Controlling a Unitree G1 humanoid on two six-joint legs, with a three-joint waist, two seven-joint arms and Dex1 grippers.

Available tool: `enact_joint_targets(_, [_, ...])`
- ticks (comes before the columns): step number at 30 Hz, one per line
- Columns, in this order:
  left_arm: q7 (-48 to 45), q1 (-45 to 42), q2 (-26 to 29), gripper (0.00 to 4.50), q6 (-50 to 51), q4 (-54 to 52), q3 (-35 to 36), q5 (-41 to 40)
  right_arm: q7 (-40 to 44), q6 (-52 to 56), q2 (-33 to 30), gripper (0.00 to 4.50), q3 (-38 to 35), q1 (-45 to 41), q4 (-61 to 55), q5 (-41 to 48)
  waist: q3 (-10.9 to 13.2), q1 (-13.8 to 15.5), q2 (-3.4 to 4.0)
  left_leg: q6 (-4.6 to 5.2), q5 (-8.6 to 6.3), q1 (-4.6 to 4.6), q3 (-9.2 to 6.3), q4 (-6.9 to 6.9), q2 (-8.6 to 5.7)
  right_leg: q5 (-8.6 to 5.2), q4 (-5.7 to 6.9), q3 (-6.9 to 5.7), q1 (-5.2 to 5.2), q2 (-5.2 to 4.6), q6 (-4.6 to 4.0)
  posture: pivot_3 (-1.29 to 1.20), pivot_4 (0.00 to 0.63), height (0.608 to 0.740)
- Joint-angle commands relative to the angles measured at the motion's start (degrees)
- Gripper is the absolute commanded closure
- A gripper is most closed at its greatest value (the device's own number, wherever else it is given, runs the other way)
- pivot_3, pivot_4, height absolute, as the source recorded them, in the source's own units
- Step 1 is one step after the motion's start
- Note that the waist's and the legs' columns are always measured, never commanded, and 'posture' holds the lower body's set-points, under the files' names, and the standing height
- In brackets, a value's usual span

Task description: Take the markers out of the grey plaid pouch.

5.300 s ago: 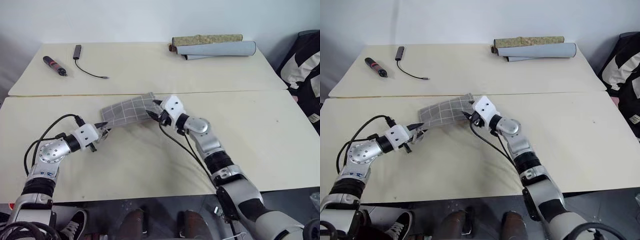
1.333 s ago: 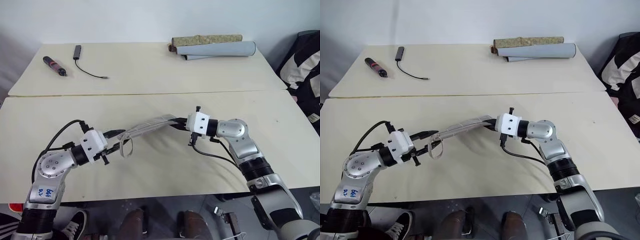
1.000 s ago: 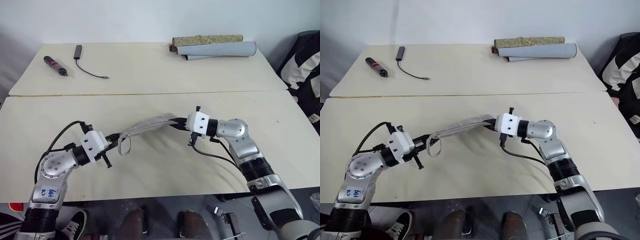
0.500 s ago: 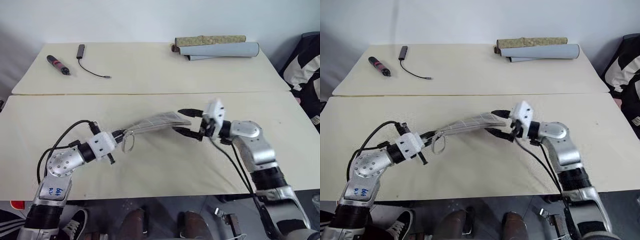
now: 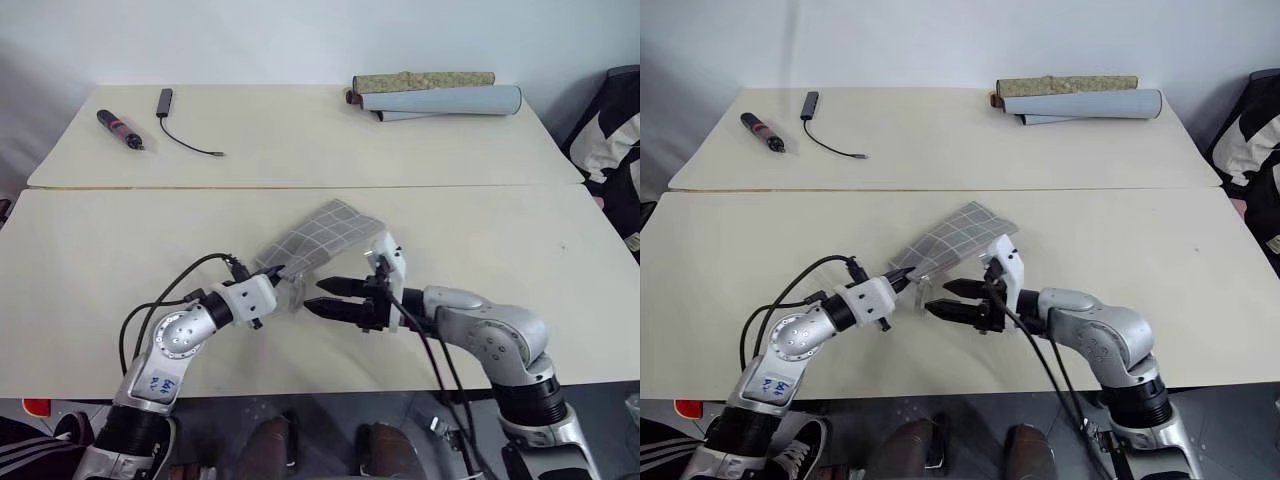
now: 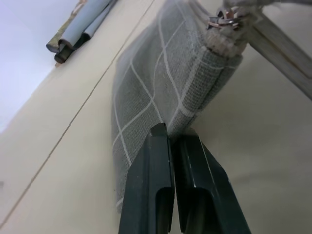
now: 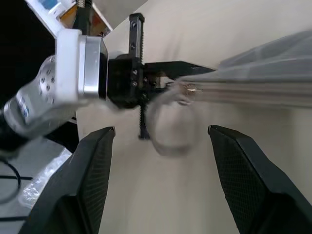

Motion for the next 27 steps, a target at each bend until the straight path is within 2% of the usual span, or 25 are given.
enact_joint_targets(1, [1.1,-0.8,-0.1,4.50,0.5,-1.8,-0.3,0.9,-3.4,2.4,2.8,1.32,-1.5,0.2,-1.7,2.6,0.0,0.1,0.00,0.02,0.01,-0.02,-0.01,0.00,0.00,0.00,0.00,-0.01,0.00,0.00,0.00,0.00,0.150,0.740])
enact_joint_targets(5, [1.3,-1.1,-0.3,4.50,1.2,-2.1,-0.4,1.0,-4.1,1.1,3.8,1.32,1.1,-0.4,-0.1,-1.0,0.0,-0.1,0.00,0.03,0.02,-0.01,0.00,0.00,0.00,0.00,-0.01,0.00,-0.02,0.01,0.01,0.00,0.150,0.740])
enact_joint_targets(8, [1.4,-0.8,-0.2,4.50,1.6,-2.7,-0.4,1.1,-5.6,1.2,6.4,1.32,-0.3,-0.7,0.9,-0.1,0.0,-0.1,0.00,0.04,0.01,-0.01,0.01,0.00,0.00,0.00,0.00,0.01,-0.03,0.01,0.01,0.00,0.150,0.740])
enact_joint_targets(9, [1.2,-0.7,-0.1,4.50,1.7,-2.9,-0.4,1.0,-5.6,1.6,7.0,1.48,-0.4,-0.6,1.0,0.4,0.0,-0.1,0.00,0.05,0.02,-0.01,0.01,0.00,0.01,0.00,0.01,0.01,-0.03,0.03,0.00,0.00,0.150,0.740])
enact_joint_targets(11, [1.3,-0.5,-0.3,4.50,2.1,-3.2,-0.3,0.9,-5.2,1.6,7.6,1.92,0.1,-0.3,1.0,0.4,0.0,-0.2,0.00,0.13,0.08,-0.01,0.01,0.00,0.01,0.00,0.04,0.01,-0.04,0.03,0.00,0.00,0.150,0.740])
enact_joint_targets(17, [1.1,-0.3,-0.7,4.50,3.2,-4.5,-0.2,0.1,-5.9,0.8,9.4,4.09,-0.2,-0.6,2.3,-0.6,0.0,-0.2,0.00,0.26,0.14,-0.02,0.02,-0.01,0.01,0.00,0.03,0.03,-0.06,0.03,0.01,0.00,0.150,0.740])
enact_joint_targets(18, [0.9,-0.3,-0.6,4.50,3.3,-4.7,-0.3,0.0,-6.2,0.5,9.6,4.34,-0.4,-0.7,2.6,-0.9,0.0,-0.2,0.00,0.26,0.14,-0.02,0.02,-0.01,0.01,0.00,0.03,0.03,-0.07,0.03,0.00,0.00,0.150,0.740])
enact_joint_targets(19, [0.8,-0.2,-0.5,4.50,3.4,-4.9,-0.2,-0.2,-6.2,0.4,9.6,4.45,-0.6,-0.7,2.7,-1.1,0.0,-0.2,0.00,0.26,0.14,-0.02,0.02,-0.01,0.01,0.00,0.03,0.04,-0.07,0.03,0.01,0.00,0.150,0.740])
enact_joint_targets(24, [1.0,0.2,-0.8,4.50,4.0,-5.6,0.2,-0.8,-5.6,-0.1,8.6,4.45,-0.8,0.0,2.6,-2.0,0.0,-0.2,0.00,0.07,0.01,-0.02,0.03,-0.01,0.01,0.00,0.02,0.04,-0.07,0.02,0.00,0.00,0.150,0.740])
enact_joint_targets(27, [1.0,0.0,-0.9,4.50,4.5,-5.9,0.8,-1.6,-2.2,-1.2,5.5,4.45,-0.5,0.9,2.1,-2.3,0.0,-0.1,0.00,0.07,0.01,-0.03,0.04,-0.01,0.01,0.00,0.01,0.05,-0.09,0.02,0.01,0.00,0.150,0.740])
